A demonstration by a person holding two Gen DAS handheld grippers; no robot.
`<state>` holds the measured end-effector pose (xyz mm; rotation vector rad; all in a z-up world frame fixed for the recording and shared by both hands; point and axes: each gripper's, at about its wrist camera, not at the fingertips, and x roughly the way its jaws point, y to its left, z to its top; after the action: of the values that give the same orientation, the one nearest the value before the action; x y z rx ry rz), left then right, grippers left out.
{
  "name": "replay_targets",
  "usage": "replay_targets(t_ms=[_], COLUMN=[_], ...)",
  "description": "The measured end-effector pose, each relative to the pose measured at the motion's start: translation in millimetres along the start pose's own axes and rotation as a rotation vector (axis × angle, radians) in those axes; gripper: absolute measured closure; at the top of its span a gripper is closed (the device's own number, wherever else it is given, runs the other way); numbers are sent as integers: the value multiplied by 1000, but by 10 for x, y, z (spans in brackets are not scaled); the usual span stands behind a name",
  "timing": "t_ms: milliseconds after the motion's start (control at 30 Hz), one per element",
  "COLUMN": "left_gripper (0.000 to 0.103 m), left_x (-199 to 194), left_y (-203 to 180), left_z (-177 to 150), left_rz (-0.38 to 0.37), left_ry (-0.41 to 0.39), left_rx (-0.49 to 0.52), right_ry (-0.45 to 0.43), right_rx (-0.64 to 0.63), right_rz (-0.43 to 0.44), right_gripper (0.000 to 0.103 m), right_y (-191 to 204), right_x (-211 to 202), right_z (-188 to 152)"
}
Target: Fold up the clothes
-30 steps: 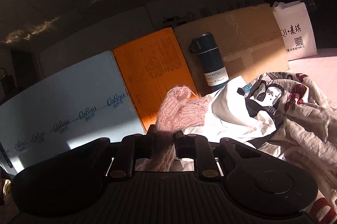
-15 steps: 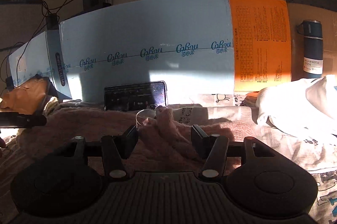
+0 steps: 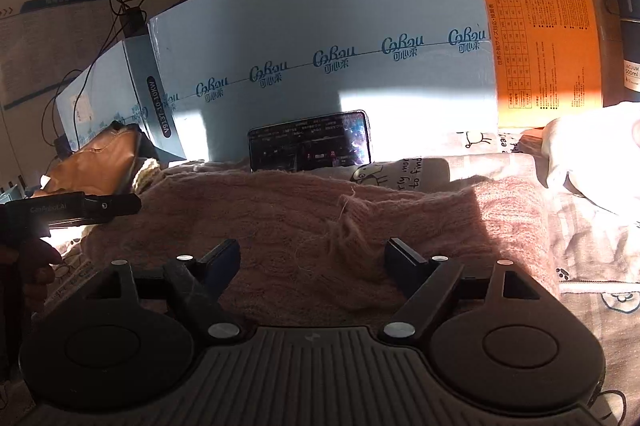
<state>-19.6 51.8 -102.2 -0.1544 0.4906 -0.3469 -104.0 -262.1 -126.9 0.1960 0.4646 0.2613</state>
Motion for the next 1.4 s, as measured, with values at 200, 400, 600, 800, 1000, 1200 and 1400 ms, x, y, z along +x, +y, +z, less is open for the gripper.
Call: replay_targets(t_ms=[200, 400, 600, 800, 1000, 1200, 1400], left_gripper=[5, 5, 5, 5, 5, 5, 5], left_x=[2, -2, -27, 7, 68, 126, 170], left_y=[19, 74, 128, 274, 344, 324, 282], left_z=[1, 22, 28, 27, -3, -39, -52], left_rz=[12, 42, 83, 139, 129, 108, 107], left_ry=[-3, -4, -14, 16, 58, 93, 113], left_rx=[-10, -41, -72, -153, -189, -184, -163], right_ry=[-143, -296, -188, -149, -141, -124, -142], right_rx=[35, 230, 450, 549, 610, 604, 555], right_rz=[37, -135, -205, -238, -173, -129, -135], right_gripper=[24, 14, 14, 14, 9, 8, 19], right_y=[-23, -341, -701, -832, -900, -860, -800], right_x=[-224, -460, -312, -261, -261, -208, -221], right_z=[37, 98, 64, 20, -14, -14, 1])
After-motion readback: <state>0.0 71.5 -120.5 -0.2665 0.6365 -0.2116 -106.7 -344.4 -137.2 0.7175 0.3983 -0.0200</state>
